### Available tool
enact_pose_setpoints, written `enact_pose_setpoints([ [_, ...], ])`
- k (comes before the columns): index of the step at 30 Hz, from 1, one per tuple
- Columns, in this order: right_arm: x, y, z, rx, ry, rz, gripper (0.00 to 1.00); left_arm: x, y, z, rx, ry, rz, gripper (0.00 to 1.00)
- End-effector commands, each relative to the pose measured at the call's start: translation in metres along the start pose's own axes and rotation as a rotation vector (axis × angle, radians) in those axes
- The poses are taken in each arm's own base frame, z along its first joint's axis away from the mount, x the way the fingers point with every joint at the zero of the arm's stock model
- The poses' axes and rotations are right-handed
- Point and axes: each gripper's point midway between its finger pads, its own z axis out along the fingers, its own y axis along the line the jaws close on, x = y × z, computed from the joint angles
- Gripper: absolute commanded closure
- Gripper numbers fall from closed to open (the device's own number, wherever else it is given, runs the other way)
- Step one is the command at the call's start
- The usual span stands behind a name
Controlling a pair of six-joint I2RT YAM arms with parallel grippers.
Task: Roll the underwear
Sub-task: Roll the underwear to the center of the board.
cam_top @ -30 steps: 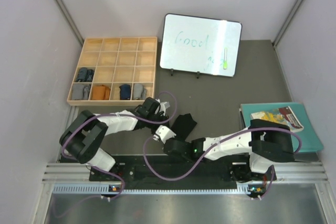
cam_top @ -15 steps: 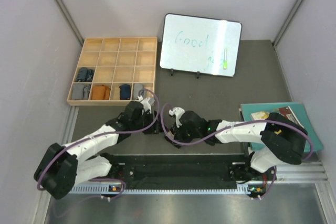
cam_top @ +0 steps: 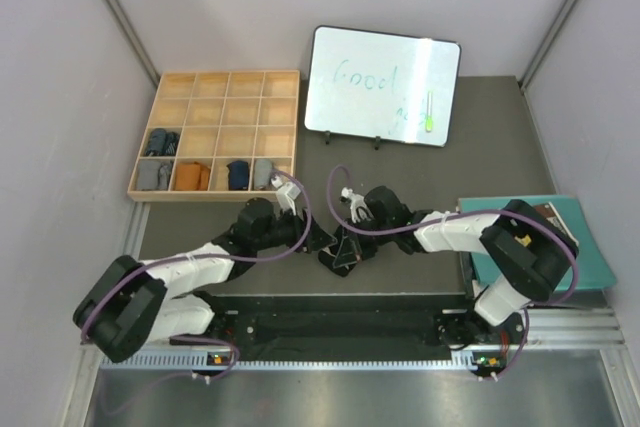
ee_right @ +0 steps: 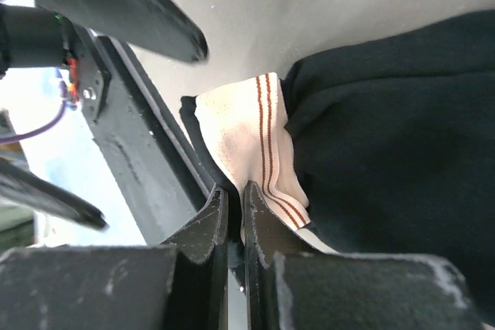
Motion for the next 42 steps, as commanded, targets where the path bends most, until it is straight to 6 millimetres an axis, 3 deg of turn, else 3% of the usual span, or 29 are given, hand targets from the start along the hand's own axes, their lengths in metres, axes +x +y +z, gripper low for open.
enact_pose_setpoints([
  [1,-0.004,-0.018,-0.003,0.014,0.014,0.078,1.0,-0.009,-0.019,0.014,0.13,-0.038,0.064,0.38],
  [12,-0.015,-0.055,-0.01,0.048,0.004,0.156,1.0,0.008,0.0,0.036,0.109,0.062,0.049,0.4],
  [21,-0.019,-0.082,-0.009,0.072,0.02,0.194,1.0,0.023,0.011,0.038,0.088,0.12,0.028,0.43],
  [24,-0.02,-0.087,-0.009,0.062,0.014,0.205,1.0,0.028,0.015,0.037,0.074,0.134,0.026,0.48],
  [28,-0.03,-0.081,-0.012,0.047,-0.004,0.188,1.0,0.034,0.028,0.042,0.028,0.161,0.001,0.71],
  [29,-0.031,-0.081,-0.013,0.051,-0.004,0.191,1.0,0.034,0.034,0.046,-0.002,0.164,-0.01,0.86],
  [31,-0.038,-0.075,-0.019,0.054,-0.025,0.181,0.89,0.042,0.046,0.046,-0.058,0.199,-0.035,0.99],
  [32,-0.039,-0.073,-0.022,0.061,-0.034,0.179,0.84,0.042,0.051,0.048,-0.086,0.198,-0.039,1.0],
  [33,-0.038,-0.072,-0.025,0.07,-0.037,0.182,0.7,0.046,0.056,0.046,-0.114,0.215,-0.048,1.0],
  [36,-0.04,-0.066,-0.039,0.103,-0.072,0.184,0.43,0.046,0.067,0.047,-0.179,0.229,-0.058,1.0],
  [38,-0.039,-0.06,-0.049,0.108,-0.107,0.188,0.34,0.045,0.071,0.049,-0.206,0.235,-0.071,1.0],
  [42,-0.03,-0.056,-0.061,0.126,-0.159,0.231,0.31,0.048,0.073,0.051,-0.216,0.249,-0.095,1.0],
])
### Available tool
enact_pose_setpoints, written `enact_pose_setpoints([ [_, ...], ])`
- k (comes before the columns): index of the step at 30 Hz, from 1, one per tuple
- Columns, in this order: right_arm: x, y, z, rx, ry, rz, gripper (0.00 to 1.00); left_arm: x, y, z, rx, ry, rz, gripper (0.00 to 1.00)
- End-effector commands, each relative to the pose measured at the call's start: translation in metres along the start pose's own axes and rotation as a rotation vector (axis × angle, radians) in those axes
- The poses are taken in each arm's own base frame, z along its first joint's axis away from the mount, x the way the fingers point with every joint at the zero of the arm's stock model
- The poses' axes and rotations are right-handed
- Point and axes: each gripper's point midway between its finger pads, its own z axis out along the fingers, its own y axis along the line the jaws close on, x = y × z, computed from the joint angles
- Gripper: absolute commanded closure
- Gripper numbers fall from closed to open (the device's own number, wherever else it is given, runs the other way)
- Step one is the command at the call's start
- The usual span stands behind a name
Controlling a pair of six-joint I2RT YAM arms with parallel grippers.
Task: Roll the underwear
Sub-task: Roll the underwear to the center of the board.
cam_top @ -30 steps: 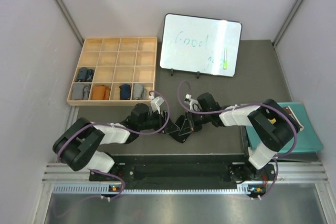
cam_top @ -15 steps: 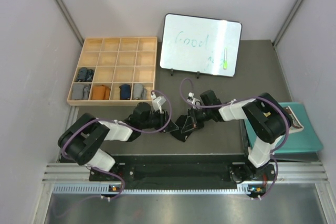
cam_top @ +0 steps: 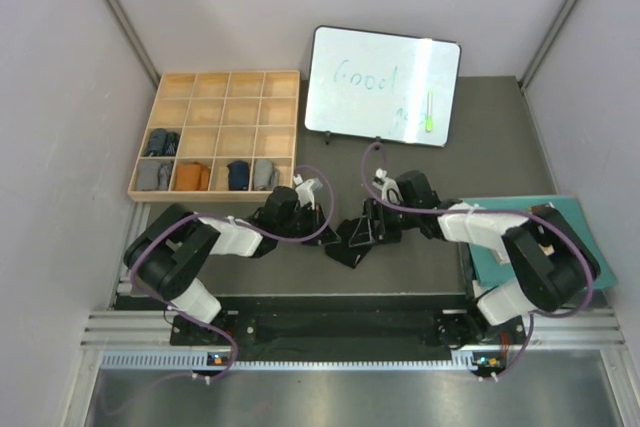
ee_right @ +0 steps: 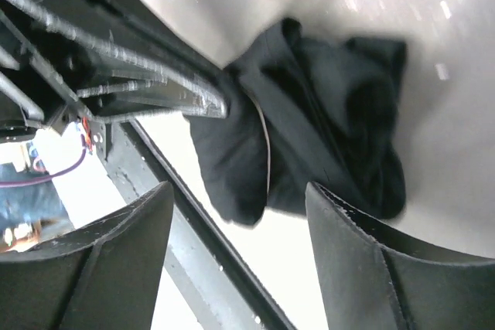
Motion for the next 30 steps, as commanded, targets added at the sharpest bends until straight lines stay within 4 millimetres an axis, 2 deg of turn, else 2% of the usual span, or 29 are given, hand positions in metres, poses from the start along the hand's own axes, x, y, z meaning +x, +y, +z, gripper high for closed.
enact_pose_setpoints([
  [1,0.012,-0.016,-0.015,0.087,-0.07,0.086,0.31,0.024,0.028,0.002,-0.124,0.083,-0.047,1.0],
  [7,0.024,-0.017,-0.016,0.056,-0.11,0.157,0.3,0.029,0.033,0.003,-0.139,0.101,-0.071,1.0],
  [15,0.029,-0.011,0.004,0.056,-0.103,0.153,0.3,0.028,0.029,0.001,-0.128,0.096,-0.073,1.0],
  [19,0.031,-0.033,0.006,0.169,-0.126,0.206,0.34,0.028,0.027,-0.001,-0.122,0.088,-0.074,1.0],
  [22,0.032,-0.046,0.006,0.227,-0.141,0.231,0.47,0.025,0.023,-0.002,-0.11,0.077,-0.072,1.0],
  [23,0.034,-0.051,0.007,0.245,-0.137,0.24,0.57,0.024,0.022,-0.002,-0.107,0.072,-0.074,1.0],
  [25,0.035,-0.054,0.009,0.255,-0.136,0.247,0.66,0.02,0.017,-0.003,-0.088,0.062,-0.071,1.0],
  [26,0.037,-0.057,0.011,0.265,-0.129,0.256,0.79,0.02,0.015,-0.003,-0.082,0.061,-0.076,1.0],
  [28,0.035,-0.057,0.014,0.26,-0.133,0.256,0.87,0.014,0.009,-0.005,-0.07,0.043,-0.076,1.0],
  [30,0.034,-0.059,0.015,0.266,-0.137,0.262,0.96,0.011,0.006,-0.007,-0.064,0.036,-0.082,0.93],
])
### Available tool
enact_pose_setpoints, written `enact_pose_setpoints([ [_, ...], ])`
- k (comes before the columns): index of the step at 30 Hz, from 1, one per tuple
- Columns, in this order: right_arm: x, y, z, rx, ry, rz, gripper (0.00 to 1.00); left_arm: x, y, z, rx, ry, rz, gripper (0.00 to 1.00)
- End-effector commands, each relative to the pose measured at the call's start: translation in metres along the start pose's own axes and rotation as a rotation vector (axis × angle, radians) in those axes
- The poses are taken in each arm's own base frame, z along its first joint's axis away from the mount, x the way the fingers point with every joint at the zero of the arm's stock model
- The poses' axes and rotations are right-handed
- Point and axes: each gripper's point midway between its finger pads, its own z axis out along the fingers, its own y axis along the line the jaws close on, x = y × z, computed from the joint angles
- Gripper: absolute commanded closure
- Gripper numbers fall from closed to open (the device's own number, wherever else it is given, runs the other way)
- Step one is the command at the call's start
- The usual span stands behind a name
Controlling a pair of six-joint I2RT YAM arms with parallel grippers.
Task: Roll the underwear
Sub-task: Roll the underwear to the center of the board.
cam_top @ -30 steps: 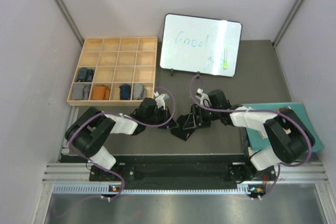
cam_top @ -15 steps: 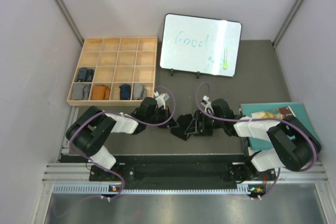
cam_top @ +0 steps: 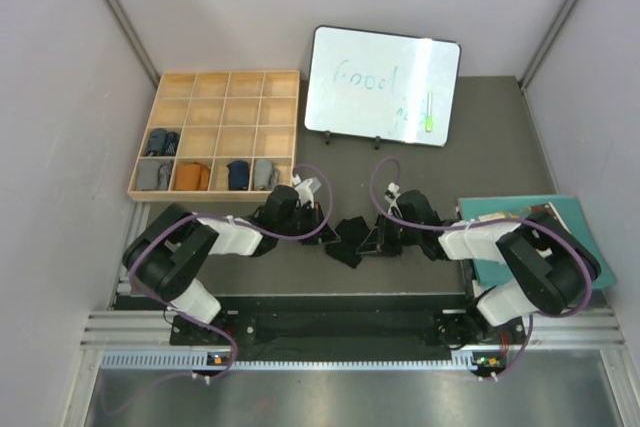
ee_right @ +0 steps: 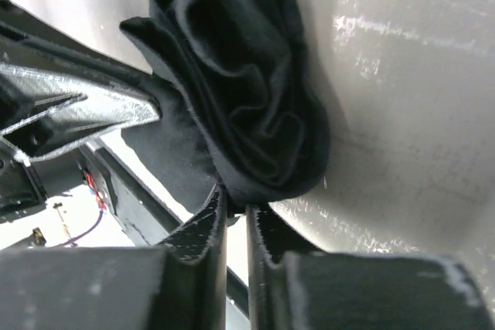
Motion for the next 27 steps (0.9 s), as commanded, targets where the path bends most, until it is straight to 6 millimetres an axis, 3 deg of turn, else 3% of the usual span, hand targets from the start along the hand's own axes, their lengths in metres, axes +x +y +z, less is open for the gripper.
enact_pose_setpoints([
  [1,-0.001,-0.034,0.008,0.153,-0.03,0.007,0.99,0.006,0.001,-0.01,-0.039,0.007,-0.017,0.78],
  [3,-0.002,-0.036,0.007,0.173,-0.024,-0.007,1.0,0.005,0.005,-0.015,-0.078,0.007,-0.019,0.63],
  [5,-0.003,-0.042,0.006,0.207,-0.016,-0.016,1.0,-0.009,0.003,-0.025,-0.107,-0.047,0.008,0.46],
  [8,-0.006,-0.047,0.006,0.214,0.001,-0.027,1.0,-0.017,0.007,-0.036,-0.15,-0.081,0.021,0.32],
  [14,-0.006,-0.05,0.013,0.191,0.063,-0.052,1.0,-0.014,0.004,-0.033,-0.109,-0.064,0.028,0.31],
  [27,-0.01,-0.048,0.027,0.137,0.125,-0.057,1.0,0.007,0.01,-0.017,-0.044,-0.008,-0.039,0.54],
])
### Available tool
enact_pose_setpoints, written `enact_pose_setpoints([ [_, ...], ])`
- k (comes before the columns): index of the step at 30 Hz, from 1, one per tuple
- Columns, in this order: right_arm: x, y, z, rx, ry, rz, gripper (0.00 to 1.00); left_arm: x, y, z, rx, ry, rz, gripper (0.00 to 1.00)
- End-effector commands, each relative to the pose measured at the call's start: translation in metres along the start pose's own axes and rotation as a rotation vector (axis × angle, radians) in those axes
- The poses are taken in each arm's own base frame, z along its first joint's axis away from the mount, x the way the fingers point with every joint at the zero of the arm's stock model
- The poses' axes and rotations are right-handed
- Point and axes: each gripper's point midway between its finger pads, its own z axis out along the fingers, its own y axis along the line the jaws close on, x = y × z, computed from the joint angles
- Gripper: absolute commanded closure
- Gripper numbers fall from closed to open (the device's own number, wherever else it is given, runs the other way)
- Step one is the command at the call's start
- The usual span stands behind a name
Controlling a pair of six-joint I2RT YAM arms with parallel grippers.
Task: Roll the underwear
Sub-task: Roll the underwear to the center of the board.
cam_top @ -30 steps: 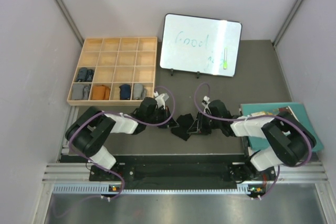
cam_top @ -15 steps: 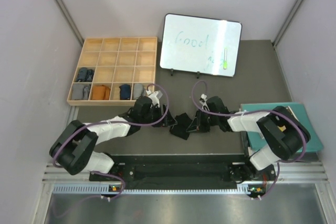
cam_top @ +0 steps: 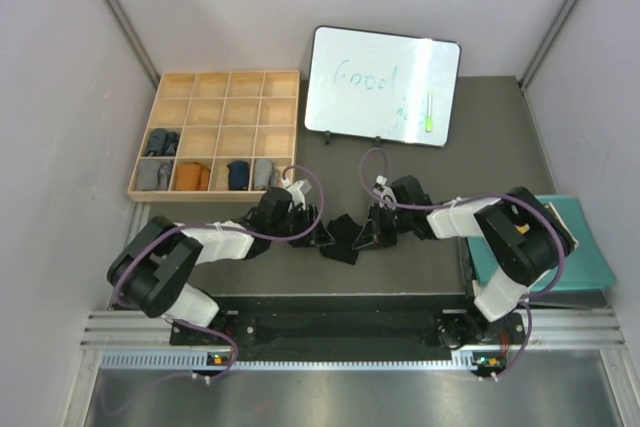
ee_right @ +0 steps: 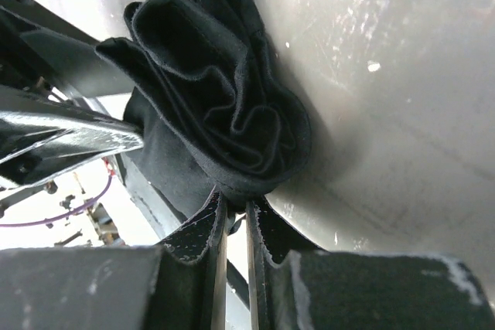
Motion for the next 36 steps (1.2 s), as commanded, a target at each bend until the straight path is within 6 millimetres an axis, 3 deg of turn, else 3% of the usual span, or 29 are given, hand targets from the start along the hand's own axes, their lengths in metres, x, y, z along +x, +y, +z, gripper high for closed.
enact_pose_setpoints([
  [1,0.001,-0.052,0.01,0.196,-0.02,-0.012,1.0,0.005,-0.008,0.005,0.079,0.007,-0.02,0.6],
  [4,0.0,-0.048,0.011,0.175,-0.019,-0.02,1.0,0.006,-0.011,0.007,0.105,0.008,-0.032,0.71],
  [5,0.0,-0.047,0.011,0.17,-0.017,-0.024,1.0,0.006,-0.013,0.008,0.119,0.01,-0.031,0.82],
  [8,-0.001,-0.04,0.005,0.161,-0.021,-0.043,1.0,0.008,-0.018,0.007,0.148,0.026,-0.051,1.0],
  [11,-0.009,-0.026,-0.01,0.157,-0.07,-0.098,0.94,0.01,-0.02,0.005,0.146,0.04,-0.071,1.0],
  [12,-0.01,-0.023,-0.017,0.163,-0.084,-0.113,0.84,0.013,-0.02,0.002,0.131,0.057,-0.081,1.0],
  [14,-0.02,-0.009,-0.037,0.182,-0.156,-0.183,0.75,0.011,-0.022,-0.002,0.118,0.063,-0.087,1.0],
  [15,-0.013,-0.007,-0.042,0.21,-0.147,-0.211,0.66,0.014,-0.021,-0.004,0.106,0.081,-0.094,1.0],
  [16,-0.018,0.009,-0.054,0.198,-0.202,-0.272,0.62,0.02,-0.017,-0.007,0.083,0.116,-0.112,1.0],
  [17,-0.025,0.013,-0.06,0.241,-0.249,-0.337,0.59,0.02,-0.018,-0.009,0.075,0.127,-0.119,1.0],
  [18,-0.015,0.027,-0.058,0.234,-0.246,-0.411,0.54,0.023,-0.017,-0.011,0.068,0.147,-0.121,1.0],
  [20,-0.017,0.047,-0.065,0.231,-0.322,-0.526,0.51,0.03,-0.014,-0.016,0.043,0.193,-0.142,1.0],
  [21,-0.015,0.054,-0.065,0.23,-0.341,-0.57,0.49,0.032,-0.012,-0.017,0.035,0.204,-0.141,1.0],
  [22,0.0,0.07,-0.059,0.203,-0.337,-0.646,0.48,0.038,-0.008,-0.021,0.014,0.236,-0.161,1.0],
  [24,0.0,0.075,-0.059,0.249,-0.388,-0.73,0.47,0.042,-0.006,-0.024,0.006,0.27,-0.164,1.0],
  [25,0.015,0.085,-0.051,0.23,-0.371,-0.788,0.46,0.045,-0.006,-0.027,0.008,0.292,-0.171,1.0],
  [26,0.013,0.089,-0.05,0.248,-0.402,-0.818,0.46,0.049,-0.005,-0.029,-0.003,0.316,-0.183,1.0],
  [28,0.032,0.097,-0.036,0.243,-0.371,-0.89,0.46,0.052,-0.002,-0.032,-0.011,0.335,-0.179,1.0],
  [30,0.039,0.096,-0.027,0.299,-0.372,-0.946,0.46,0.054,0.001,-0.035,-0.031,0.353,-0.178,1.0],
  [32,0.053,0.111,-0.02,0.306,-0.38,-1.019,0.46,0.055,0.002,-0.036,-0.039,0.362,-0.179,1.0],
  [36,0.074,0.119,-0.003,0.339,-0.355,-1.118,0.46,0.059,0.005,-0.037,-0.049,0.388,-0.188,1.0],
])
